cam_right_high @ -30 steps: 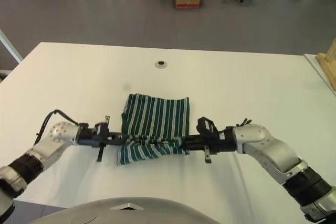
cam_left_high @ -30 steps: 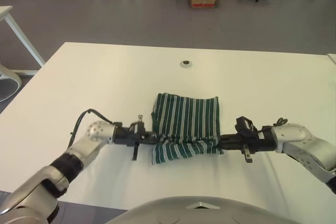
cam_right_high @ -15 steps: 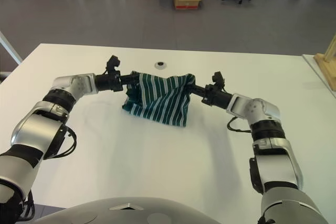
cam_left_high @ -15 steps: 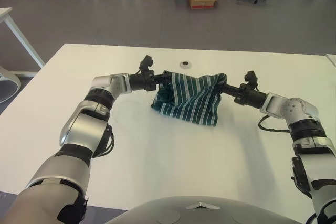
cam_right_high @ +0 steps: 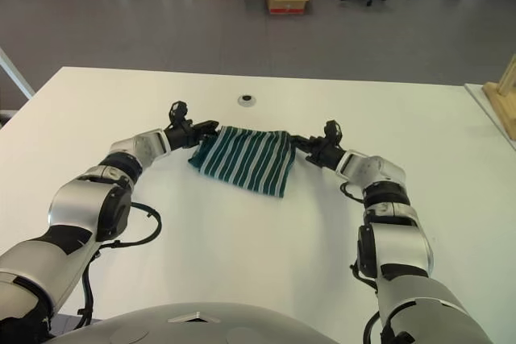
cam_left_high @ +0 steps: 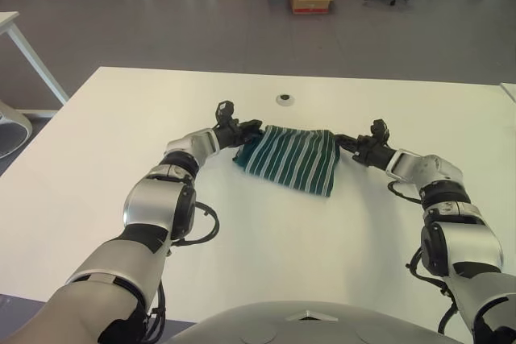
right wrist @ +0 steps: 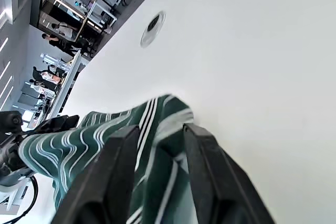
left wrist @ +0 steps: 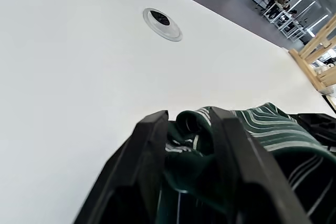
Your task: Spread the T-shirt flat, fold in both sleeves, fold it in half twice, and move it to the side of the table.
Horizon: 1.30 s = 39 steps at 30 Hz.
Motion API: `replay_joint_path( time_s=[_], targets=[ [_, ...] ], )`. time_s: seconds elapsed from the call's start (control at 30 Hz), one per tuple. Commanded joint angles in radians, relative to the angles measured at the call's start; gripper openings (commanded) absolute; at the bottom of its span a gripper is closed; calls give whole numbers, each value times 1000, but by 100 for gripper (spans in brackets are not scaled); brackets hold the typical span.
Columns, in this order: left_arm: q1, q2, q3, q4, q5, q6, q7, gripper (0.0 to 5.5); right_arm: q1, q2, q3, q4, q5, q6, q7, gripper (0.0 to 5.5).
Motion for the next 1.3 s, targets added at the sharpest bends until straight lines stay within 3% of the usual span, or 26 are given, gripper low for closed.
replay_joint_path(
  time_s=[0.03,0.17,0.4,0.47,0.6,0.67,0.77,1.1,1.2,1.3],
  targets=[
    [1,38,4,-19,117,-211,105,178,-4,6,12,-57,-122,-166,-48,159],
    [-4,51,-88,-146,265,-630,-69,178,133,23,91,-369,-237,-311,-26,159],
    [83,-12,-251,-208,385,-825,-462,178,266,62,207,-631,-324,-403,43,159],
    [105,-22,-290,-151,448,-810,-447,178,286,64,196,-649,-327,-402,37,159],
    [171,-29,-318,-17,566,-661,-154,178,292,68,114,-676,-286,-395,-8,159],
    [218,-26,-245,30,524,-477,-7,178,290,57,50,-691,-264,-388,-37,159],
    [268,22,-131,46,444,-321,57,178,296,45,-14,-704,-250,-382,-74,159],
    [493,513,217,32,270,-308,346,178,398,52,-120,-763,-254,-404,-153,159],
    [538,514,282,18,236,-343,385,178,427,59,-134,-774,-258,-412,-166,159],
    [485,436,340,-39,167,-444,280,178,424,71,-132,-782,-258,-416,-178,159]
  ],
)
